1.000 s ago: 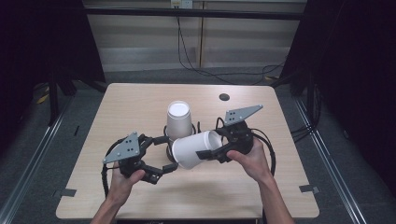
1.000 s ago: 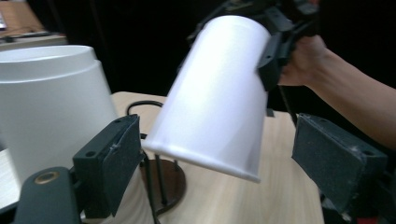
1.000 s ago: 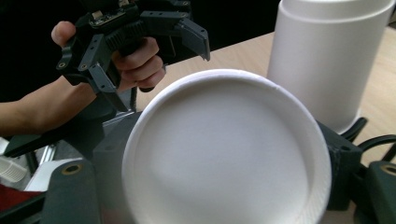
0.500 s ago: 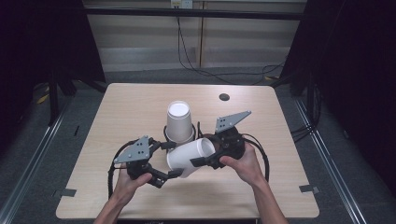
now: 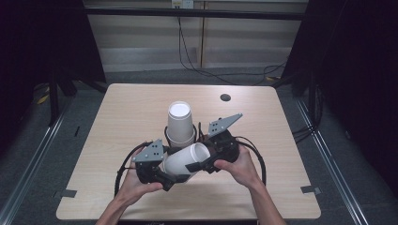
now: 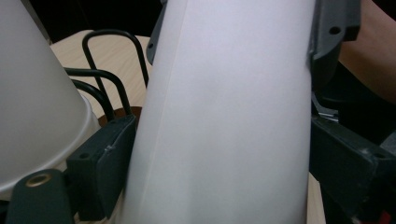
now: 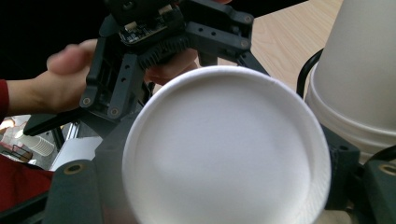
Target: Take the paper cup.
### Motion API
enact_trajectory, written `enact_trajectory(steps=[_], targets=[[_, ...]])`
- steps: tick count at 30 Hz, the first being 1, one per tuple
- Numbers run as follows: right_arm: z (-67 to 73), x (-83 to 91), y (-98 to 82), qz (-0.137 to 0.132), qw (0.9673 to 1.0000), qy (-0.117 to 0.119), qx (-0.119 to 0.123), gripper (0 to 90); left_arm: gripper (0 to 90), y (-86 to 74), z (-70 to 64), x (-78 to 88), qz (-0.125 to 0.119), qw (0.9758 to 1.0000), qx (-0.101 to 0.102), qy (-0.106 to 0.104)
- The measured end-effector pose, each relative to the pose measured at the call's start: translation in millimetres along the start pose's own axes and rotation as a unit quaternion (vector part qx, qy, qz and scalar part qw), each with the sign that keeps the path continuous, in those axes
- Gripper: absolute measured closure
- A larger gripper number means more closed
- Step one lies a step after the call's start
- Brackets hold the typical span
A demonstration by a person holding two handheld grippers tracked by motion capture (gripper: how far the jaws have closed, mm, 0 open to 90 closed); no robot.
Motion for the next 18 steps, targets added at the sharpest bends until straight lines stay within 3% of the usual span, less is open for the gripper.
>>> enact_trajectory(steps=[4, 12, 18], targets=[[-0.5, -4.0, -1.8, 0.006, 1.0000, 0.004, -0.002, 25.1, 13.0, -5.0, -1.6, -5.5, 0.025, 0.9997, -0.002, -0.002], [-1.6, -5.0, -3.1, 0.005, 0.9999, 0.008, -0.004, 23.9, 18.6, -2.4, -2.9, -2.8, 0.042, 0.9991, -0.001, -0.002], [-1.3, -6.9, -5.6, 0.006, 0.9999, 0.010, -0.004, 22.2, 20.0, -4.0, -4.5, -2.6, 0.061, 0.9981, -0.011, -0.003]])
Point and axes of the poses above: each handheld gripper's, and its own axes: x roughly backward along the jaws, y roughly out of its top, z roughly to its left, the point moved 4 cm from there along -x, roughly forward along the jaws, and after that the axes turned 3 degrees about y, right-handed, at the moved point
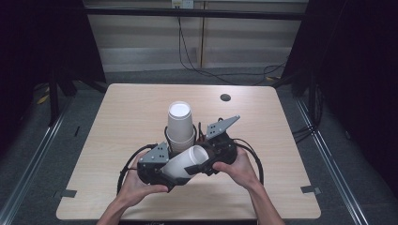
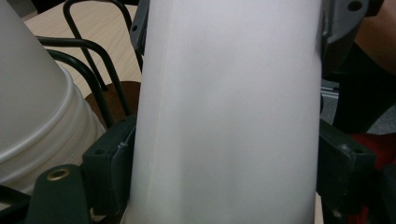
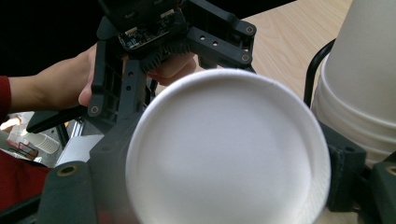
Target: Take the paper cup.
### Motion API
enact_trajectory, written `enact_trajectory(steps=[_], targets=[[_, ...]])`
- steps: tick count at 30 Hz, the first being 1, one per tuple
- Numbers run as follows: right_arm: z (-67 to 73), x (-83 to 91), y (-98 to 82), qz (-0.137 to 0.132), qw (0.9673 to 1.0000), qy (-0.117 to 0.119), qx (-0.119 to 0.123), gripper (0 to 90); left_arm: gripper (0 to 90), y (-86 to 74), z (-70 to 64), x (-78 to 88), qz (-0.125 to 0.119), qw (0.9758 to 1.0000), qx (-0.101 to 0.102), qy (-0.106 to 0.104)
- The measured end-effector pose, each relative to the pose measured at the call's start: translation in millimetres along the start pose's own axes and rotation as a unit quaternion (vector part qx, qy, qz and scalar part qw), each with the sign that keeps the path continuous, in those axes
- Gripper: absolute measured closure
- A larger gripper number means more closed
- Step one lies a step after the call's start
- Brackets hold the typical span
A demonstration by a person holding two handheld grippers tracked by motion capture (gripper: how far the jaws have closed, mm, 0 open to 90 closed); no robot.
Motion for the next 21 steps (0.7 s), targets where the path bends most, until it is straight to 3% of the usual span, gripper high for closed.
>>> enact_trajectory(steps=[3, 9, 13, 15, 21], targets=[[-0.5, -0.4, -0.5, -0.002, 1.0000, -0.007, 0.001, 16.0, 20.1, -0.3, -0.8, -0.8, 0.009, 1.0000, -0.002, -0.002], [0.0, 2.9, -3.7, 0.004, 1.0000, 0.000, -0.001, 14.3, 20.1, -2.2, -0.7, 0.7, 0.015, 0.9999, 0.002, 0.000], [0.2, 8.5, -5.4, 0.006, 1.0000, -0.004, 0.005, 14.1, 20.1, -4.2, 1.4, 3.4, 0.026, 0.9996, 0.004, 0.000], [-1.5, 12.4, -7.0, 0.006, 0.9999, -0.016, 0.002, 13.9, 20.2, -5.0, 2.1, 5.0, 0.031, 0.9995, 0.005, 0.000], [-1.8, 15.5, -8.9, 0.012, 0.9998, -0.015, 0.010, 14.0, 20.4, -5.3, 2.9, 9.3, 0.045, 0.9990, 0.003, 0.005]])
Point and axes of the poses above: each handheld gripper's, and its own axes: x roughly backward along the jaws, y roughly out of its top, z roughly to its left, the point moved 4 cm from there along -x, roughly forward along the jaws, and after that the axes turned 3 degrees about y, right-handed, at the moved point
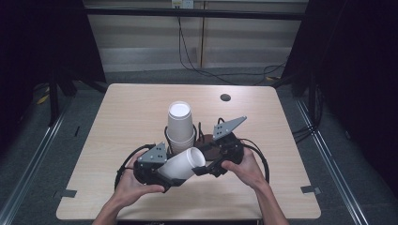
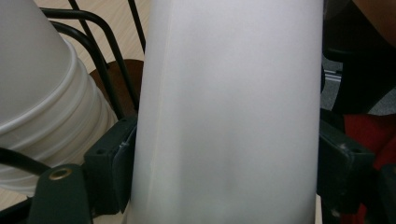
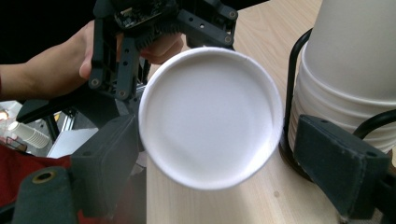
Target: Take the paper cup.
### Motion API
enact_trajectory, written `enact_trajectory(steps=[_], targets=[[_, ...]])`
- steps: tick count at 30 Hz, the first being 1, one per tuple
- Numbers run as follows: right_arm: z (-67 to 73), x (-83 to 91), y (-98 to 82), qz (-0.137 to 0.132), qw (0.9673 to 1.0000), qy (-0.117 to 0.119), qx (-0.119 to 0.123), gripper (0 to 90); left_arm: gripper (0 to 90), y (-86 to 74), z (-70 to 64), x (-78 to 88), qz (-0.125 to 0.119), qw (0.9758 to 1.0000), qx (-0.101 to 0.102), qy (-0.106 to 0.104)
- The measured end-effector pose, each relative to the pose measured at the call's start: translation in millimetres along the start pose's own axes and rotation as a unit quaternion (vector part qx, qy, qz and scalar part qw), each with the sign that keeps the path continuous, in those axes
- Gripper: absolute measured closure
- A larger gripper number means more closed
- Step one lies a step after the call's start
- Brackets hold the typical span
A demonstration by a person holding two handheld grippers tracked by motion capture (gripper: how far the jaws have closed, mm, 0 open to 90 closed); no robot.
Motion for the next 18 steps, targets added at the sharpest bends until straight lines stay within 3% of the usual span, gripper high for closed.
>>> enact_trajectory(steps=[7, 14, 18], targets=[[3.0, -1.9, -4.4, 0.017, 0.9998, 0.003, 0.006, 13.9, 20.5, -4.7, 4.6, 6.9, 0.021, 0.9996, -0.003, 0.019], [1.4, -15.0, -11.1, 0.060, 0.9982, 0.004, 0.009, 14.2, 20.7, -6.0, 2.9, 7.8, 0.054, 0.9982, -0.023, 0.016], [1.3, -20.9, -15.7, 0.077, 0.9970, -0.002, 0.008, 14.3, 20.9, -7.4, 3.2, 8.8, 0.062, 0.9977, -0.024, 0.016]])
Point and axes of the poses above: each handheld gripper's, and its own axes: x roughly backward along the jaws, y roughly out of its top, z roughly to its left, the point moved 4 cm from there along -x, roughly forward along the jaws, and after that the axes turned 3 degrees about y, right-handed, at the moved point
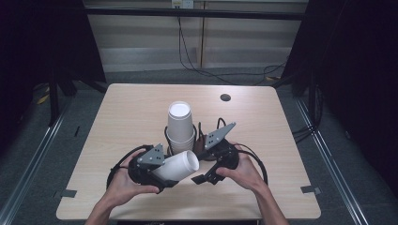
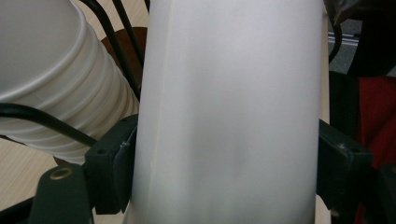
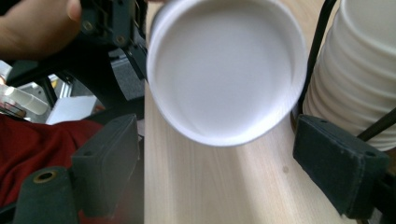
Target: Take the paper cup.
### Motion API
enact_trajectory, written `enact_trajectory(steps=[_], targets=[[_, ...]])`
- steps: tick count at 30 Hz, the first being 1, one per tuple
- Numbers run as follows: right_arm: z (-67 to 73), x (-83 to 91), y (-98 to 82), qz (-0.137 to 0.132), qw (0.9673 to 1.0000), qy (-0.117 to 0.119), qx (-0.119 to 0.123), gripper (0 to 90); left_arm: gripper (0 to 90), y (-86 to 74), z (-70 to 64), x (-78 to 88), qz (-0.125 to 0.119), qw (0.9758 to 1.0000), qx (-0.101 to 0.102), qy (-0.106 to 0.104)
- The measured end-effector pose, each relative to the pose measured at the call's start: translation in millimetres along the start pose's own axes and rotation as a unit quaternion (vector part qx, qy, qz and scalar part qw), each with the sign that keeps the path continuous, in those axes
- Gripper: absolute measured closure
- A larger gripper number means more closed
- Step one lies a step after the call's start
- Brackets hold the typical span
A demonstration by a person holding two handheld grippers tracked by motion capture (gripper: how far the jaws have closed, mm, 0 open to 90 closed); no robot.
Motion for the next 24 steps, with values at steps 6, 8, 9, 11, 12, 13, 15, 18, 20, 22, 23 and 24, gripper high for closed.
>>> enact_trajectory(steps=[6, 8, 9, 11, 12, 13, 15, 18, 20, 22, 23, 24], targets=[[1.5, -5.7, -2.1, 0.041, 0.9992, -0.002, 0.004, 15.9, 20.9, 0.3, -1.8, -2.4, 0.020, 0.9997, -0.010, 0.005], [1.3, -6.2, -1.6, 0.052, 0.9986, -0.003, 0.009, 16.4, 20.9, 0.6, -3.6, -4.4, 0.030, 0.9994, -0.017, 0.004], [1.1, -5.6, -1.5, 0.060, 0.9981, -0.006, 0.008, 16.5, 20.9, 0.8, -4.0, -5.2, 0.033, 0.9992, -0.021, 0.003], [0.7, -4.6, -0.9, 0.072, 0.9973, -0.010, 0.008, 15.9, 20.9, 0.9, -5.6, -6.6, 0.040, 0.9989, -0.022, 0.004], [0.6, -4.3, -0.4, 0.074, 0.9971, -0.014, 0.008, 14.7, 20.9, 0.8, -6.1, -6.8, 0.047, 0.9986, -0.024, 0.003], [0.9, -4.7, -0.3, 0.078, 0.9968, -0.014, 0.007, 14.4, 20.9, 0.9, -6.6, -7.2, 0.050, 0.9984, -0.024, 0.005], [1.7, -6.0, 0.0, 0.084, 0.9964, -0.008, 0.008, 15.4, 20.8, 1.1, -7.3, -8.4, 0.051, 0.9984, -0.024, 0.002], [1.8, -8.7, 0.8, 0.104, 0.9945, -0.008, 0.006, 15.4, 20.8, 0.8, -9.3, -10.4, 0.063, 0.9975, -0.031, 0.001], [2.2, -11.2, 1.3, 0.121, 0.9927, -0.004, 0.004, 15.4, 20.8, 0.7, -11.1, -12.2, 0.071, 0.9967, -0.039, -0.004], [1.8, -14.1, 1.4, 0.136, 0.9908, 0.000, 0.005, 15.4, 20.8, 0.9, -13.0, -13.6, 0.076, 0.9962, -0.042, -0.007], [1.4, -15.5, 1.2, 0.140, 0.9902, 0.002, 0.004, 15.3, 20.8, 1.2, -13.7, -13.9, 0.078, 0.9960, -0.042, -0.008], [-0.1, -18.4, 0.7, 0.152, 0.9884, 0.002, 0.007, 15.0, 20.8, 1.3, -14.3, -14.2, 0.079, 0.9959, -0.043, -0.008]])
Point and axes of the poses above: each handheld gripper's, and its own axes: x roughly backward along the jaws, y roughly out of its top, z roughly to its left, the point moved 4 cm from there along -x, roughly forward along the jaws, and after that the axes turned 3 degrees about y, right-handed, at the moved point
